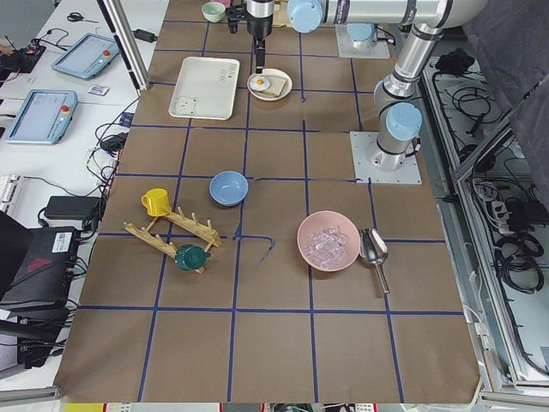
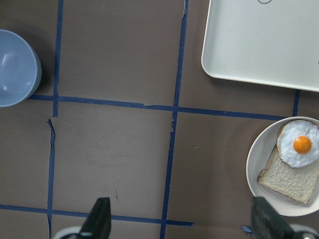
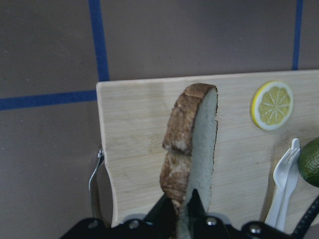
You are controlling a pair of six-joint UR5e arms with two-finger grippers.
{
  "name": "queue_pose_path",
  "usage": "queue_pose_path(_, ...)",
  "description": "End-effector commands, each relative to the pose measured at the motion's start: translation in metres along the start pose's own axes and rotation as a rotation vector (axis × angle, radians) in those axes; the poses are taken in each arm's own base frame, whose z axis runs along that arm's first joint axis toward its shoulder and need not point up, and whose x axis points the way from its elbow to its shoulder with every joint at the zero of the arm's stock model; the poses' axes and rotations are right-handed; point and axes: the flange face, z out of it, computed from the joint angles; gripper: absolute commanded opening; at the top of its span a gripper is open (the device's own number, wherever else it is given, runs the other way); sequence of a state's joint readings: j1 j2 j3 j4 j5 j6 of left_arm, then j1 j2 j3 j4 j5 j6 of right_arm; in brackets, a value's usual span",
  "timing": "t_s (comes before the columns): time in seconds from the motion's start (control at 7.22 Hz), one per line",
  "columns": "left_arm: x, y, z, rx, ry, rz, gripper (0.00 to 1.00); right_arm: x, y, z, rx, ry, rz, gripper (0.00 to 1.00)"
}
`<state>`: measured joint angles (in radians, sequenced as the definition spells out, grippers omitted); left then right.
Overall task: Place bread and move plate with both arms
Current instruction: 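Carry the bread slice with the right gripper over the white plate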
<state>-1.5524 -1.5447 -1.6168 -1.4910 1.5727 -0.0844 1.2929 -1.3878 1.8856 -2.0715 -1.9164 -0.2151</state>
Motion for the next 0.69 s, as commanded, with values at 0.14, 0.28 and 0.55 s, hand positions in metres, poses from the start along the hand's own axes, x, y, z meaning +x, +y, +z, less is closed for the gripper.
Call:
queue_pose_path(0.14,0.0,0.0,0.0,0.0,0.0,0.0,1.0,-0.133,-0.03,-0.121,0.027,-0.005,0.02,0.0)
queue_pose_path(0.28,0.0,0.0,0.0,0.0,0.0,0.0,1.0,-0.198,-0.02,-0.137,0.041,-0.039,0.058,0.0)
queue_pose_path(0.55,0.0,0.0,0.0,0.0,0.0,0.0,1.0,-0.303,0.026,-0.134,-0.057,-0.141,0.162,0.0)
